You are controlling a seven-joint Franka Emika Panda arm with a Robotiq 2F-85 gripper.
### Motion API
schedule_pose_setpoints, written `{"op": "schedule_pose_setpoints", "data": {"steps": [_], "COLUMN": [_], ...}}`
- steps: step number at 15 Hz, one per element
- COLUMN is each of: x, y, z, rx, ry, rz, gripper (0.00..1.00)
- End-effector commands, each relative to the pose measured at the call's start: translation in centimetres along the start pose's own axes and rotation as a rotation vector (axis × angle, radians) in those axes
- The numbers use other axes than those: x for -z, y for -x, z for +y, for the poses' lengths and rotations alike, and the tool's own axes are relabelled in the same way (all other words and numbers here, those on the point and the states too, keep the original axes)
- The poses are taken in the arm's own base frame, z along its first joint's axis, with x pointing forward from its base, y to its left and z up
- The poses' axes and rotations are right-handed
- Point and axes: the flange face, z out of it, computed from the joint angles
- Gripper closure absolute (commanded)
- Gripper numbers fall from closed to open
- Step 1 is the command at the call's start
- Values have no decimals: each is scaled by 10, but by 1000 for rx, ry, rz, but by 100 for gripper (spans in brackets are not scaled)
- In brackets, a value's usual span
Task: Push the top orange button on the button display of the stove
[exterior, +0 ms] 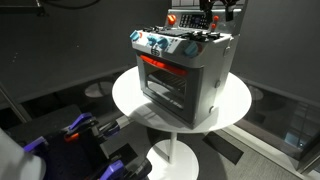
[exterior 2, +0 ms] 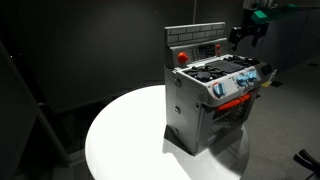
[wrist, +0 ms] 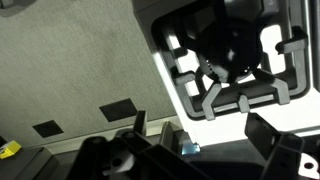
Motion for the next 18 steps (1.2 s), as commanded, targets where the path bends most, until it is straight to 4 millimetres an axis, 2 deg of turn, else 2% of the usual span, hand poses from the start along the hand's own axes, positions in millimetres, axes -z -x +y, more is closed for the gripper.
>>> {"op": "schedule_pose_setpoints", "data": {"steps": [1, 7, 18], "x": [8, 16, 11], "y": [-16, -26, -36], "z": [-9, -19, -31], "rx": [-15, -10, -6], "ry": [10, -1, -4], "rz": [27, 54, 52], "gripper": [0, 0, 0]}}
